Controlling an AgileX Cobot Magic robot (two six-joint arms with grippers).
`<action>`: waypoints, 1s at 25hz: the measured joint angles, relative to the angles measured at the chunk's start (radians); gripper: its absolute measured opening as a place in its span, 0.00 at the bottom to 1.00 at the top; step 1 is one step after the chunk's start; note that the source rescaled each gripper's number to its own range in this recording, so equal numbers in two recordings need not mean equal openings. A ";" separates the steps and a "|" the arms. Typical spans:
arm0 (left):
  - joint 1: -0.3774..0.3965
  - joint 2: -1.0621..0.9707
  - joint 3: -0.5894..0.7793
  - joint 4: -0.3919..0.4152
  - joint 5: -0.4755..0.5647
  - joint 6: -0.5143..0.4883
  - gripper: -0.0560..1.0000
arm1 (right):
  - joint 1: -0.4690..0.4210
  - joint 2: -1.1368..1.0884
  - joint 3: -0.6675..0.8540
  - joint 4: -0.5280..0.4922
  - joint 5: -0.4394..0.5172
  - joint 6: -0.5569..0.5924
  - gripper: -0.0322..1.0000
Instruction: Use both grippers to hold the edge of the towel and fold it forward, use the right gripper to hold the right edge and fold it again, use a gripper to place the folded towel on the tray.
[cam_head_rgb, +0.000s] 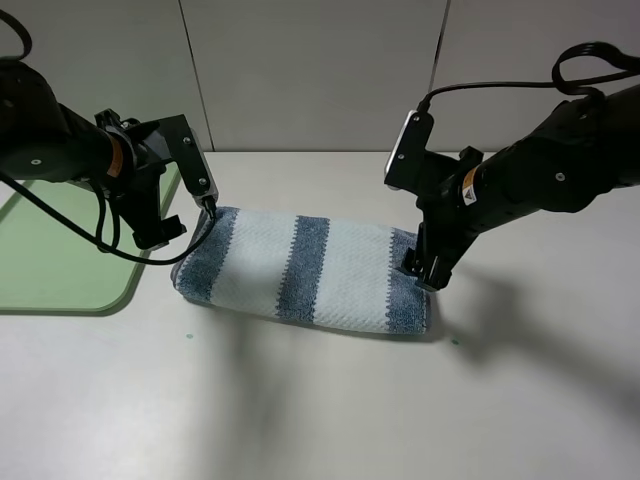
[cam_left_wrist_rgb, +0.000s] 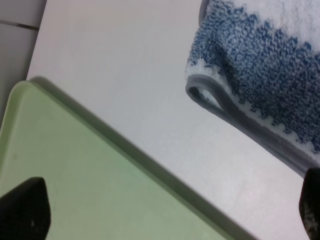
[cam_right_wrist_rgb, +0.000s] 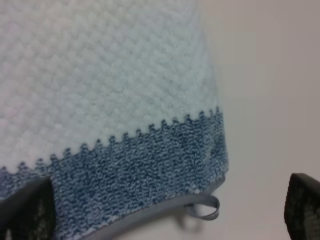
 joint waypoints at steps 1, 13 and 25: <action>0.000 0.000 0.000 0.000 0.000 0.000 1.00 | 0.000 0.000 0.000 0.000 0.008 0.005 1.00; 0.000 0.000 0.000 0.000 0.000 -0.001 1.00 | 0.000 0.000 0.000 0.003 0.024 0.014 1.00; -0.048 -0.130 0.000 -0.001 0.096 -0.091 1.00 | 0.000 0.000 0.000 0.003 0.031 0.015 1.00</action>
